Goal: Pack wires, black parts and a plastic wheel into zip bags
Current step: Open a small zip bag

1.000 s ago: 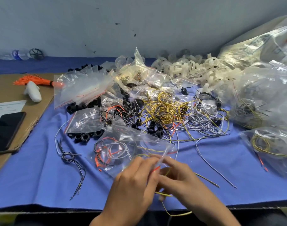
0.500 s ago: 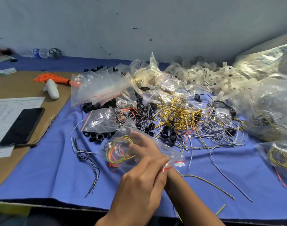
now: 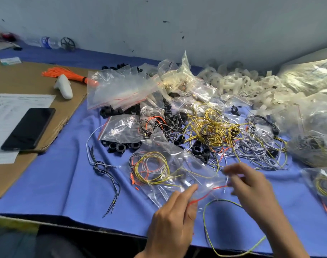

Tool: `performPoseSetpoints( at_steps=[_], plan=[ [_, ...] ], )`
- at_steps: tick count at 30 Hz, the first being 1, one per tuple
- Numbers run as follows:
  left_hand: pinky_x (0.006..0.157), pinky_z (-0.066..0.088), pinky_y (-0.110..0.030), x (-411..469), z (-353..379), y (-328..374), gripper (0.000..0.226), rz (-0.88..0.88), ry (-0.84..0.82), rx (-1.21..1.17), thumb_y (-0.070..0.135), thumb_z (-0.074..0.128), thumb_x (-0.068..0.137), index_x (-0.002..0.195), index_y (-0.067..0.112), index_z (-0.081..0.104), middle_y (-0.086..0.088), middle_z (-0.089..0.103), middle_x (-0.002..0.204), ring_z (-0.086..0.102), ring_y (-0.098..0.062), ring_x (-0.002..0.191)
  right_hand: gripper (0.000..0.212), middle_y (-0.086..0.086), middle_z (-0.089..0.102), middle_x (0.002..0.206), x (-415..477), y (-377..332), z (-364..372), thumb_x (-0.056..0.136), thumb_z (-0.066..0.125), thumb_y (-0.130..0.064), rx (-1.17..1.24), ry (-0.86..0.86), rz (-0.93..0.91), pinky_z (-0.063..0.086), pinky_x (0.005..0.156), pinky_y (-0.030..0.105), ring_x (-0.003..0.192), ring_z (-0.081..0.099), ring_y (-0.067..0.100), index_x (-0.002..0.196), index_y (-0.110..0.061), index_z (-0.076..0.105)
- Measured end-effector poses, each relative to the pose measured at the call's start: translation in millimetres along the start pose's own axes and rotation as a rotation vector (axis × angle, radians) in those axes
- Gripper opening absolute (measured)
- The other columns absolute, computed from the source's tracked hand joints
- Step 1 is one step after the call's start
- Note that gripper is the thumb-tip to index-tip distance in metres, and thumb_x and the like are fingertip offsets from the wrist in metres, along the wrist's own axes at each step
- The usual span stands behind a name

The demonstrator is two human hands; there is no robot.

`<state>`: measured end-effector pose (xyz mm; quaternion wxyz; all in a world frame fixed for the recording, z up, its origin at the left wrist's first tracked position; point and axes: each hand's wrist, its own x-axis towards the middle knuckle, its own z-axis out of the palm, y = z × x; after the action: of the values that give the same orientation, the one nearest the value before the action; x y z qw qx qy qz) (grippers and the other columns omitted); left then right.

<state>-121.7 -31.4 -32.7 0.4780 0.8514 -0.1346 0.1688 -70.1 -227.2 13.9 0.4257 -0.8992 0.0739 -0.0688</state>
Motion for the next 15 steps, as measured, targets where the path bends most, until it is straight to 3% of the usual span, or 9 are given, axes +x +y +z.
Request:
performPoseSetpoints(
  at_steps=[1,3,5,7,10,12,15],
  plan=[
    [0.062,0.052,-0.028,-2,1,-2,0.039,-0.005,-0.006,-0.002,0.046,0.036,0.104,0.134,0.033,0.057,0.011,0.063,0.098,0.065,-0.016,0.078,0.035,-0.013,0.069,0.088,15,-2,7,0.089,0.057,0.001,-0.090,-0.008,-0.092,0.048,0.066,0.021,0.069,0.063,0.005,0.093,-0.030,0.070],
    [0.061,0.050,-0.028,-6,3,-7,0.040,-0.018,-0.017,0.005,0.048,0.034,0.103,0.137,0.037,0.051,0.013,0.058,0.098,0.062,-0.016,0.076,0.030,-0.006,0.059,0.109,45,-5,27,0.091,0.063,-0.006,-0.208,-0.127,-0.195,0.048,0.080,0.027,0.083,0.061,0.013,0.117,-0.021,0.067],
    [0.064,0.050,-0.030,-7,5,-11,0.041,-0.035,-0.015,0.011,0.050,0.035,0.102,0.139,0.039,0.048,0.014,0.060,0.102,0.063,-0.017,0.081,0.037,0.009,0.053,0.122,70,-8,45,0.095,0.062,-0.018,-0.332,-0.265,-0.157,0.045,0.092,0.034,0.103,0.058,0.027,0.131,-0.021,0.061],
    [0.071,0.050,-0.029,-9,6,-14,0.041,-0.054,-0.019,0.004,0.048,0.036,0.100,0.140,0.041,0.045,0.015,0.063,0.109,0.065,-0.016,0.091,0.037,0.013,0.052,0.125,80,-8,53,0.095,0.061,-0.026,-0.452,-0.309,-0.106,0.041,0.089,0.031,0.114,0.054,0.032,0.132,-0.024,0.060],
    [0.077,0.049,-0.026,-10,5,-14,0.042,-0.083,-0.024,-0.031,0.052,0.032,0.100,0.141,0.045,0.039,0.016,0.064,0.113,0.065,-0.011,0.096,0.027,0.004,0.054,0.105,73,1,48,0.090,0.067,-0.022,-0.384,-0.212,-0.178,0.042,0.081,0.032,0.102,0.058,0.028,0.117,-0.018,0.067],
    [0.079,0.049,-0.026,-10,4,-14,0.042,-0.107,-0.022,-0.052,0.052,0.033,0.100,0.140,0.046,0.040,0.017,0.064,0.115,0.065,-0.009,0.098,0.017,-0.003,0.061,0.097,61,9,39,0.089,0.069,-0.018,-0.215,-0.116,-0.193,0.045,0.076,0.032,0.087,0.060,0.020,0.105,-0.022,0.066],
    [0.080,0.051,-0.028,-9,4,-15,0.040,-0.126,-0.014,-0.068,0.051,0.035,0.099,0.135,0.046,0.053,0.020,0.064,0.119,0.065,-0.005,0.100,0.021,-0.010,0.068,0.088,45,18,24,0.090,0.067,-0.012,0.099,-0.034,-0.103,0.051,0.066,0.027,0.072,0.063,0.010,0.096,-0.032,0.063]
  ],
)
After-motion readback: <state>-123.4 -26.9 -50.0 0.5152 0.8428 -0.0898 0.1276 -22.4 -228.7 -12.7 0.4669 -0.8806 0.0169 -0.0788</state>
